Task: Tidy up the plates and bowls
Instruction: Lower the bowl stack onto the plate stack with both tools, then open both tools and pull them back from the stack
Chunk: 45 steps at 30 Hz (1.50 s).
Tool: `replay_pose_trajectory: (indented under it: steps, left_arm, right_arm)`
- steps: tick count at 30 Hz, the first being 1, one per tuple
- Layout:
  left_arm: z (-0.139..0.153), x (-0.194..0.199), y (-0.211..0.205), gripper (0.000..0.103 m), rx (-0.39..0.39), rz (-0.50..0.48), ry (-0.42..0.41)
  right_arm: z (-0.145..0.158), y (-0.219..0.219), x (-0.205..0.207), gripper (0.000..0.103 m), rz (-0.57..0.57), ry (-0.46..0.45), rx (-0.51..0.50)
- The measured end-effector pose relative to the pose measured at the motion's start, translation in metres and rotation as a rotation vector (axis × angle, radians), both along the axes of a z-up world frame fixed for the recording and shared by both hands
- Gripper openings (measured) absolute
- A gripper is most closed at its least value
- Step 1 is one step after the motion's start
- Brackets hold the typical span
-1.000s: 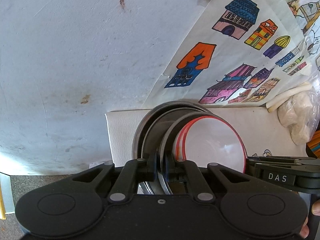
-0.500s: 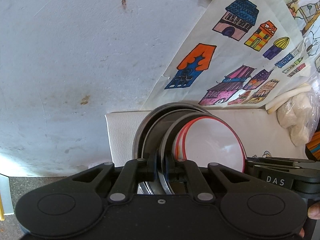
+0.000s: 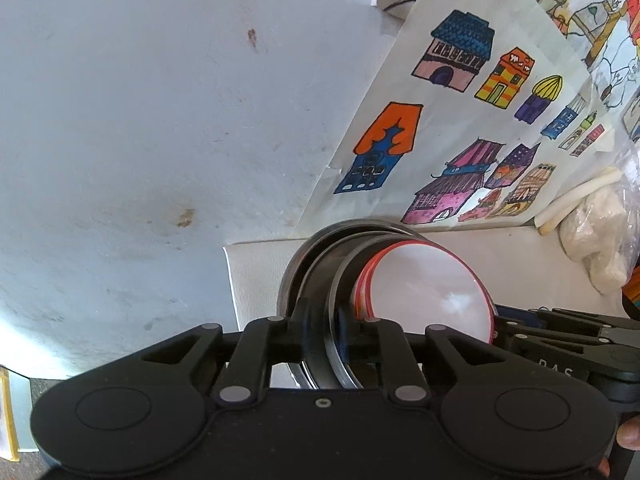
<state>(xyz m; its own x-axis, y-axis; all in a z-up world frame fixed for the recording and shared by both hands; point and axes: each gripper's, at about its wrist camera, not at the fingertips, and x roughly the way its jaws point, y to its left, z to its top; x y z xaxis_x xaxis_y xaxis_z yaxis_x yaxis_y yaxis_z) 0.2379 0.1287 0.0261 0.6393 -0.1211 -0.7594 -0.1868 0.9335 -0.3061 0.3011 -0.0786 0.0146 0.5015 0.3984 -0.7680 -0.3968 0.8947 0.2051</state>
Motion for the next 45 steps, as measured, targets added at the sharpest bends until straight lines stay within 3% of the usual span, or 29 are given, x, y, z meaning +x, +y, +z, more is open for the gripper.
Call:
replay_pose_trajectory:
  steps: [1,3,5,7,8,9,13,15,17,26,33,45]
  left_arm:
    - [0.001,-0.001,0.0,0.02,0.006,0.003,-0.003]
    - [0.003,-0.005,-0.001,0.04,0.048,0.026,-0.013]
    - [0.005,-0.009,0.0,0.047,0.076,0.037,-0.037]
    - [0.006,-0.014,0.001,0.05,0.076,0.041,-0.051]
    - [0.007,-0.016,0.002,0.054,0.075,0.043,-0.055]
    - [0.008,-0.019,0.002,0.059,0.075,0.044,-0.061]
    - [0.011,-0.033,-0.003,0.069,0.116,0.055,-0.102]
    - [0.013,-0.042,-0.009,0.084,0.135,0.049,-0.131]
    - [0.014,-0.051,-0.013,0.091,0.133,0.038,-0.154]
    - [0.011,-0.104,-0.046,0.102,0.183,-0.002,-0.26]
    - [0.004,-0.142,-0.072,0.102,0.256,-0.036,-0.361]
    - [-0.01,-0.193,-0.082,0.102,0.301,-0.027,-0.442]
  right_arm:
    - [0.001,-0.002,-0.002,0.03,-0.008,-0.011,0.004]
    - [0.002,-0.007,-0.005,0.03,-0.016,-0.007,0.024]
    - [0.003,-0.01,-0.009,0.03,-0.021,-0.009,0.039]
    - [0.004,-0.012,-0.014,0.04,-0.036,-0.03,0.038]
    - [0.005,-0.013,-0.017,0.055,-0.06,-0.05,0.014]
    - [0.006,-0.015,-0.021,0.062,-0.072,-0.076,0.007]
    - [0.007,-0.027,-0.036,0.071,-0.099,-0.087,0.063]
    - [0.009,-0.03,-0.047,0.077,-0.119,-0.116,0.069]
    - [0.012,-0.034,-0.059,0.081,-0.138,-0.137,0.082]
    - [0.025,-0.049,-0.127,0.097,-0.195,-0.293,0.073]
    - [0.023,-0.06,-0.177,0.103,-0.26,-0.384,0.047]
    - [0.003,-0.084,-0.235,0.103,-0.38,-0.41,0.047]
